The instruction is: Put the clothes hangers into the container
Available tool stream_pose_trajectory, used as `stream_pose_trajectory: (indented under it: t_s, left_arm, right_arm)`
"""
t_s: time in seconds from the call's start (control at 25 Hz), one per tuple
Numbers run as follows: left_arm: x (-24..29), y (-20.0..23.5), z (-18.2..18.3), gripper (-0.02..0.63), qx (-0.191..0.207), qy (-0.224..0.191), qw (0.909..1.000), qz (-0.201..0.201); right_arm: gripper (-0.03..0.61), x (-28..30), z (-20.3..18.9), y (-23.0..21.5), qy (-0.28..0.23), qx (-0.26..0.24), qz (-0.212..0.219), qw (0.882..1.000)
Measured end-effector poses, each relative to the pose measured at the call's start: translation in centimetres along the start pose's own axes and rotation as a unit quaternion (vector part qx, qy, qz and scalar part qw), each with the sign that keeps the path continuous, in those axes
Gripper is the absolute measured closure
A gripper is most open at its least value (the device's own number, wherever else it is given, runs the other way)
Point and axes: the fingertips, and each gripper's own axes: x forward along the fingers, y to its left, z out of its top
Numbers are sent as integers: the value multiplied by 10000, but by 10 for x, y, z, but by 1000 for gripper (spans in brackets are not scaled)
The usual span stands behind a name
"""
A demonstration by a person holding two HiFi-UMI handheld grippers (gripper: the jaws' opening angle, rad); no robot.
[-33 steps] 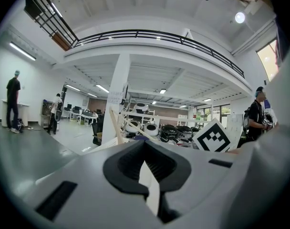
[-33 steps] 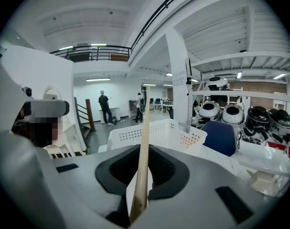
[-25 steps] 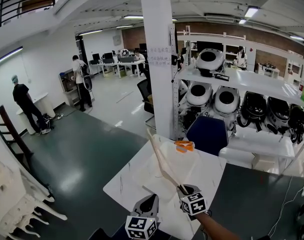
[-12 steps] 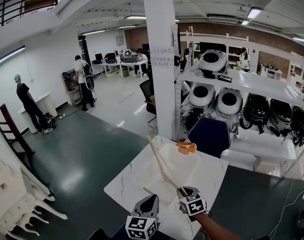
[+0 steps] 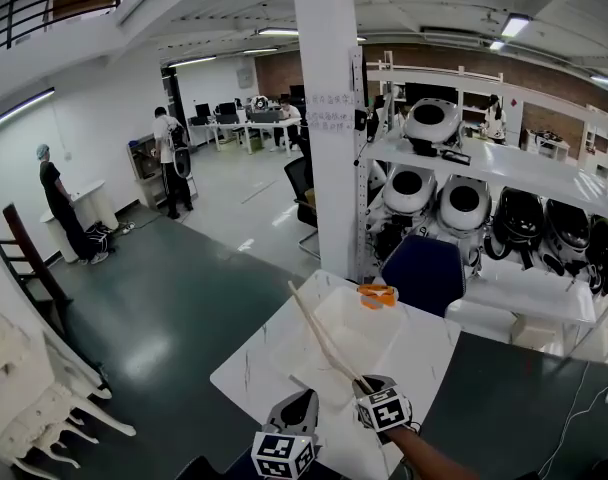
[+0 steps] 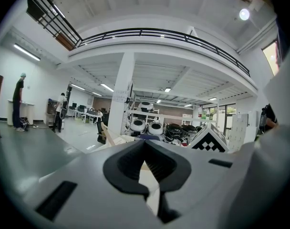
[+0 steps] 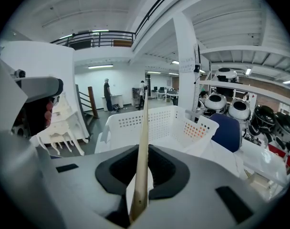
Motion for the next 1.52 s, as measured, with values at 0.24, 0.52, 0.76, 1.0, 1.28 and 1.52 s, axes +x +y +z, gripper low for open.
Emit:
stream_pose_trajectory:
  t_s: [0.24, 0.52, 0.76, 1.0, 1.28, 1.52]
  left_arm:
    - [2, 3, -2, 609, -16, 6, 10000, 6]
    - [3, 6, -3, 610, -39, 30, 10000, 2]
    - [4, 5, -7, 611, -65, 36, 10000, 8]
    - [4, 4, -7, 609, -71, 32, 10000, 6]
    - [0, 3, -4, 609, -74, 22, 10000, -27]
    - [-2, -2, -4, 609, -66, 22, 10000, -63]
  right_arm:
    - [518, 5, 3, 0, -41, -17, -8, 10000]
    - [518, 4, 10, 0, -212, -21, -6, 9998]
    - [512, 4, 8, 3, -249, -11, 96, 9996]
    - [482, 4, 8, 7, -298, 0, 190, 9994]
    - [436, 0, 11, 16, -307, -40, 301, 9991]
    - [394, -3, 11, 22, -310, 9, 418, 9986]
